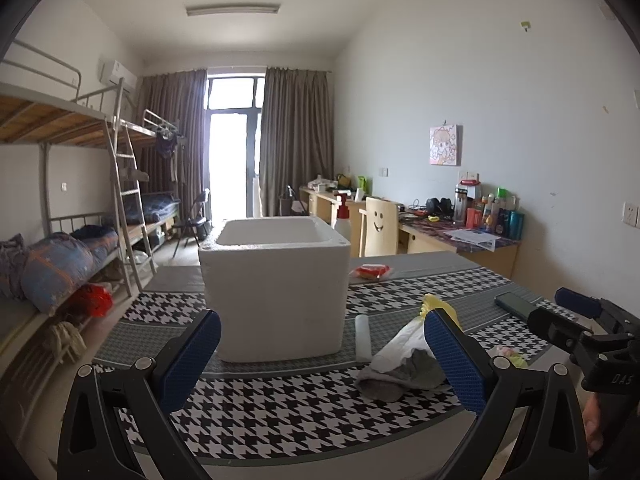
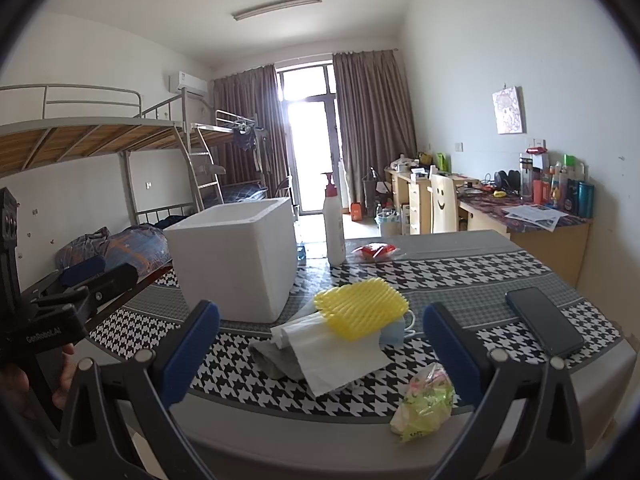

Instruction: Organize soft objects

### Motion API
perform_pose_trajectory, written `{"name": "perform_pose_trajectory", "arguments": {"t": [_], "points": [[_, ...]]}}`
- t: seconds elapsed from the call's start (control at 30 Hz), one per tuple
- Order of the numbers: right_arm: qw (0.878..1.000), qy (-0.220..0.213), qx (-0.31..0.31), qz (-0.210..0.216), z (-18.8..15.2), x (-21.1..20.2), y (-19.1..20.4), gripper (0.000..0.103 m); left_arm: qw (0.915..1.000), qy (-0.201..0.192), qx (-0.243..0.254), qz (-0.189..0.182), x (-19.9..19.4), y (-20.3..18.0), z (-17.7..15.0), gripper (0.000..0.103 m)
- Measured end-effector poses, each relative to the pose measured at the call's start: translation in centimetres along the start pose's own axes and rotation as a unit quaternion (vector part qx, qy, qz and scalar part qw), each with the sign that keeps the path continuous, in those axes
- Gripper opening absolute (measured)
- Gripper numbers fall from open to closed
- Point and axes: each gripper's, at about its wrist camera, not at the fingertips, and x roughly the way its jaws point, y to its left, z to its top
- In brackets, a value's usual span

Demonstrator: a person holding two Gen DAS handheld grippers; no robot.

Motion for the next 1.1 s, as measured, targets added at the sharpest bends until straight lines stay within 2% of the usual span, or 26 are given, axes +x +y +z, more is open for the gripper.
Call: {"name": "perform_pose_trajectory", "arguments": {"t": [0.57,1.1], "points": [[1.000,-0.004,-0.003,-0.001,0.1,-0.3,0.1,0.103,1.0000,-0.005,0.001,-0.005,-0.3,0.1,0.1,0.102],[1.000,0.006,0.002,-0.008,0.1,0.4,-0.2,0.103,0.9999,0.005,-0.009,-0.005,1.2,0.3,0.1,0.102]]}}
